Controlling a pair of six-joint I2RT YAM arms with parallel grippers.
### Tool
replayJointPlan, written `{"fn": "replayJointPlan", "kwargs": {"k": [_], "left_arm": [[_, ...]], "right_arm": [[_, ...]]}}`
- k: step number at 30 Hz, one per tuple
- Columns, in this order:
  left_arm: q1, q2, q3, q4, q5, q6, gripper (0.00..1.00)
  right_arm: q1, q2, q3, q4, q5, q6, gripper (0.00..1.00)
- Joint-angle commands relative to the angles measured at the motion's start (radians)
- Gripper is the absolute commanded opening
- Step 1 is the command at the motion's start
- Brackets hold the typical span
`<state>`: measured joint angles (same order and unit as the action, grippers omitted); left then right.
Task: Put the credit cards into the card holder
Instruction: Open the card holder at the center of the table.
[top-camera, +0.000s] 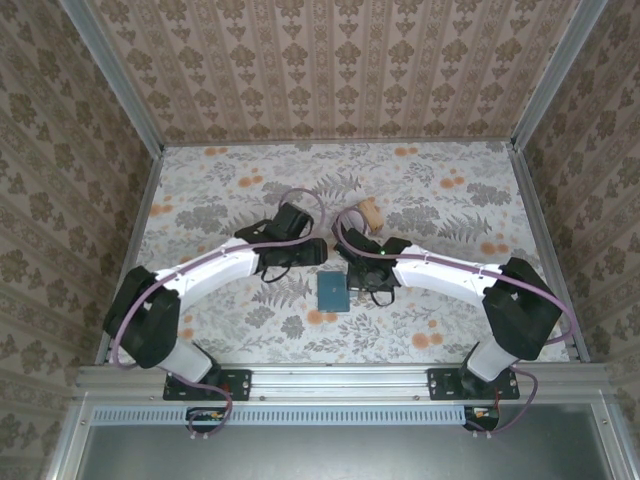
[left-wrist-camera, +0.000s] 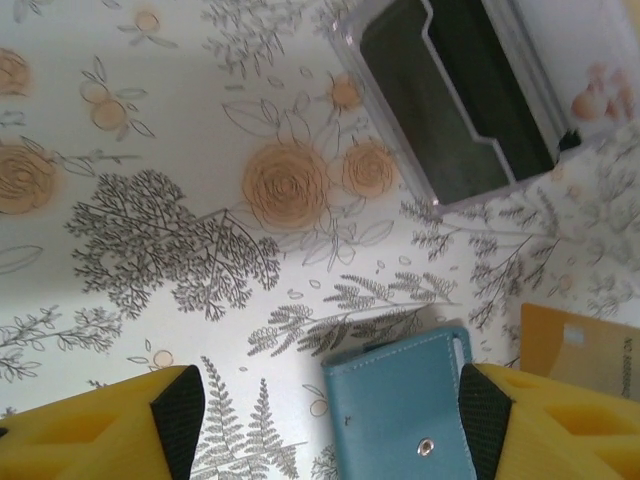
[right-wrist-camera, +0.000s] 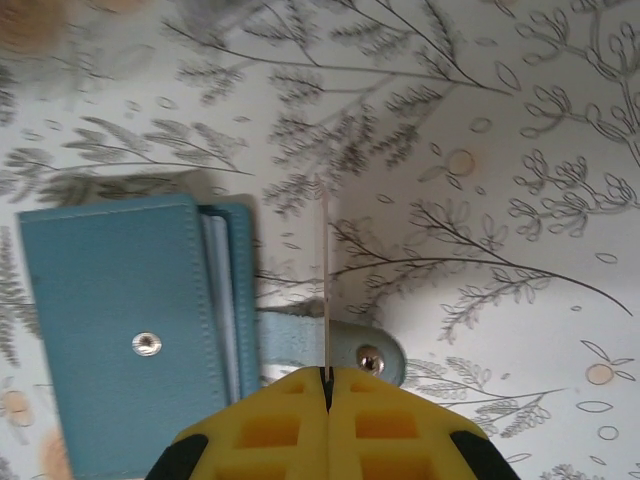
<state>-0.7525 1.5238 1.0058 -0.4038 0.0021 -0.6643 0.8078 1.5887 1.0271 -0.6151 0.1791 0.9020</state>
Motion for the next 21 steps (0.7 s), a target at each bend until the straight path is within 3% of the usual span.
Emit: {"fn": "replayJointPlan", "kwargs": {"k": [1,7,21], "left_arm": [[-0.053,0.056,0.067,-0.150,-0.071,0.042,0.74],[-0.122,0.177,0.189,-0.241,-0.081,0.046,0.79],[-0.180,0.354,0.298,-0.333,-0.029,0.030,0.92]], "right_arm": [[-0.026,-0.042,-0.055,0.052,-0.057,0.004,0.00],[-0.073,-0.094,-0.157,0.190,-0.153,0.011,0.00],[-0.107,-0.139,-0.297,0.275,-0.150,0.062,0.00]]}}
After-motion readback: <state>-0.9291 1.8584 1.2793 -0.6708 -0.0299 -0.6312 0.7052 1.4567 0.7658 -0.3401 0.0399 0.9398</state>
